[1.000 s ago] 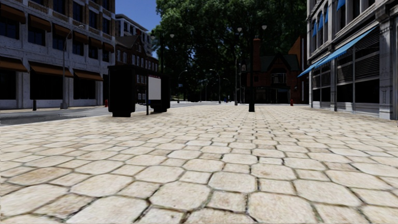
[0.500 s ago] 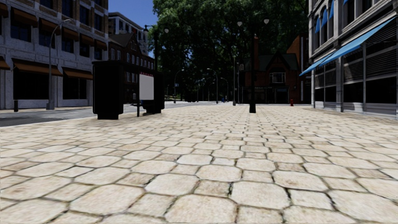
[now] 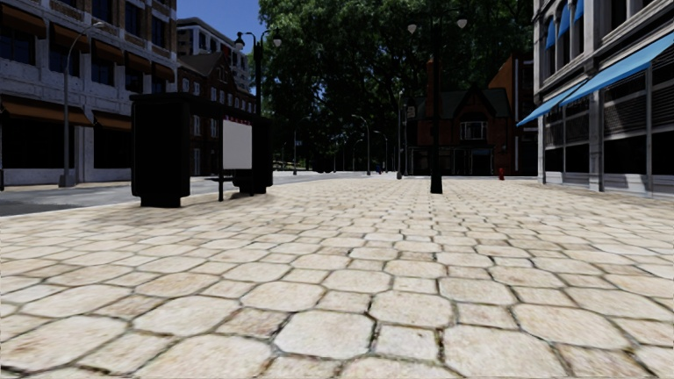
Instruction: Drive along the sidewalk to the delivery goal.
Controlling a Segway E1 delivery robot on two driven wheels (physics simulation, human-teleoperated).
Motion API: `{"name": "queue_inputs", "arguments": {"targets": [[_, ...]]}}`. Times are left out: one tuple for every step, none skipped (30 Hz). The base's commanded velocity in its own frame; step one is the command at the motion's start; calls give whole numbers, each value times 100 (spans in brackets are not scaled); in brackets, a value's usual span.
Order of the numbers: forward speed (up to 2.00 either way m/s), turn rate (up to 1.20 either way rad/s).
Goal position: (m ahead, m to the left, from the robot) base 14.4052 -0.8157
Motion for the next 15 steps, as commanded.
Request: {"name": "queue_inputs", "arguments": {"targets": [[200, 0], [200, 0], [200, 0], [200, 0], [200, 0], [200, 0], [200, 0], [200, 0], [200, 0], [200, 0], [200, 0], [200, 0], [200, 0], [200, 0], [200, 0]]}}
